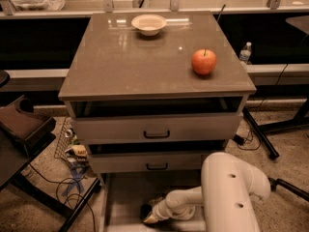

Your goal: Pick sponge from bottom drawer and place on counter

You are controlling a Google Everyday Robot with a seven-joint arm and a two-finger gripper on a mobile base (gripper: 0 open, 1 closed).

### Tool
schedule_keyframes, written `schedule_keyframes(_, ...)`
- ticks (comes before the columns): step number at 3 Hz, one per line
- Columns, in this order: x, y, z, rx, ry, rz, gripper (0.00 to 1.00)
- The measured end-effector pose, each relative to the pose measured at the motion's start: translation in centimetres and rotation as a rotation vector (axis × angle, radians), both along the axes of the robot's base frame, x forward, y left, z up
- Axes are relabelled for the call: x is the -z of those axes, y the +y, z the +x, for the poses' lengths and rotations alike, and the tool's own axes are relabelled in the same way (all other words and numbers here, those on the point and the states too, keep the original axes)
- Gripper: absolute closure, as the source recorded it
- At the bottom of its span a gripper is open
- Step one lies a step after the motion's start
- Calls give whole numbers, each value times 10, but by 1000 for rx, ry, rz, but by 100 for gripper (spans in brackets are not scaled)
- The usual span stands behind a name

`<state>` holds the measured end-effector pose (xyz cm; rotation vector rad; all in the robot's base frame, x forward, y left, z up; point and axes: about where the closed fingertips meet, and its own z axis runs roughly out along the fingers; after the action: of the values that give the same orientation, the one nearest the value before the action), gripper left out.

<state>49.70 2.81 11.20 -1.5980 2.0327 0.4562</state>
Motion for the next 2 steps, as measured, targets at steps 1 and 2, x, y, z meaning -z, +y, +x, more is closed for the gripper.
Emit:
schedule_keyframes(1, -25, 6, 0, -27, -17, -2, 100)
schedule_keyframes(2, -81, 6, -4, -62, -46, 37, 100)
